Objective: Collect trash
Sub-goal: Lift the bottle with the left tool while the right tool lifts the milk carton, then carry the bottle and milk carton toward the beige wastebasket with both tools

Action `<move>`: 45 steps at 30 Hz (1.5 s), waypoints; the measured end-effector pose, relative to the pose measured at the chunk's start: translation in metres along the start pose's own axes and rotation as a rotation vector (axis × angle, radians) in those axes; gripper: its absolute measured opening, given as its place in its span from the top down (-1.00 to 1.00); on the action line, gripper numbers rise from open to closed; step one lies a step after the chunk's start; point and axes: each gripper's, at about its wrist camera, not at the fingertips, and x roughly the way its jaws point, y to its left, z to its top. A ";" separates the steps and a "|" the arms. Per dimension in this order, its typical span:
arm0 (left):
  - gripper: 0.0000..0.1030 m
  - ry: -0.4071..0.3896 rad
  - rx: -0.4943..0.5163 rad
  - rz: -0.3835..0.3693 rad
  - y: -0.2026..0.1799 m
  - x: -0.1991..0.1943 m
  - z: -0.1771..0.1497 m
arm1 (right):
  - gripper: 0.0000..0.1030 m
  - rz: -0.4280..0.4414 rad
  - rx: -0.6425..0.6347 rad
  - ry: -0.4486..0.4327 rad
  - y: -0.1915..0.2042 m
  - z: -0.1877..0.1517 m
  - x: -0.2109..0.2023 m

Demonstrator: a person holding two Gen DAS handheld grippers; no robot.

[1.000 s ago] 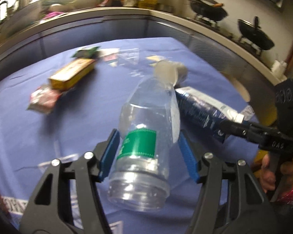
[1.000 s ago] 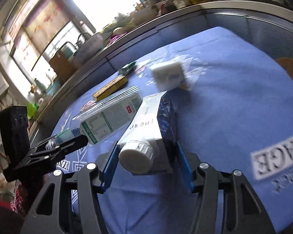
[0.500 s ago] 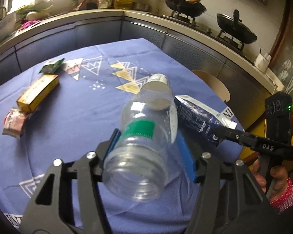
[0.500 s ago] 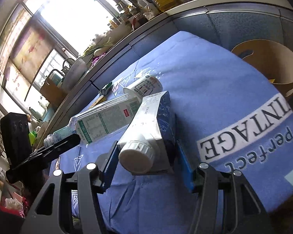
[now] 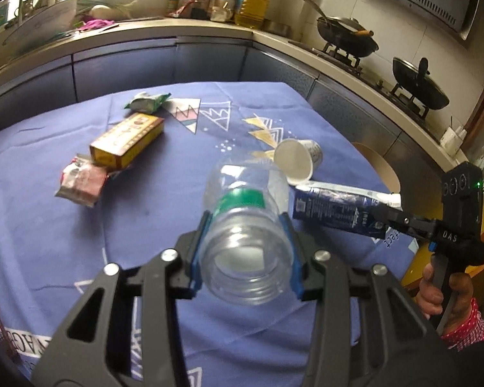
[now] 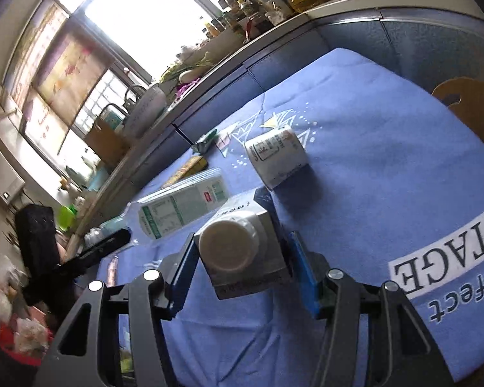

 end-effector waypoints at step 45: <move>-0.71 0.146 0.015 -0.022 -0.018 0.056 0.022 | 0.01 0.295 0.216 0.029 -0.058 0.077 0.026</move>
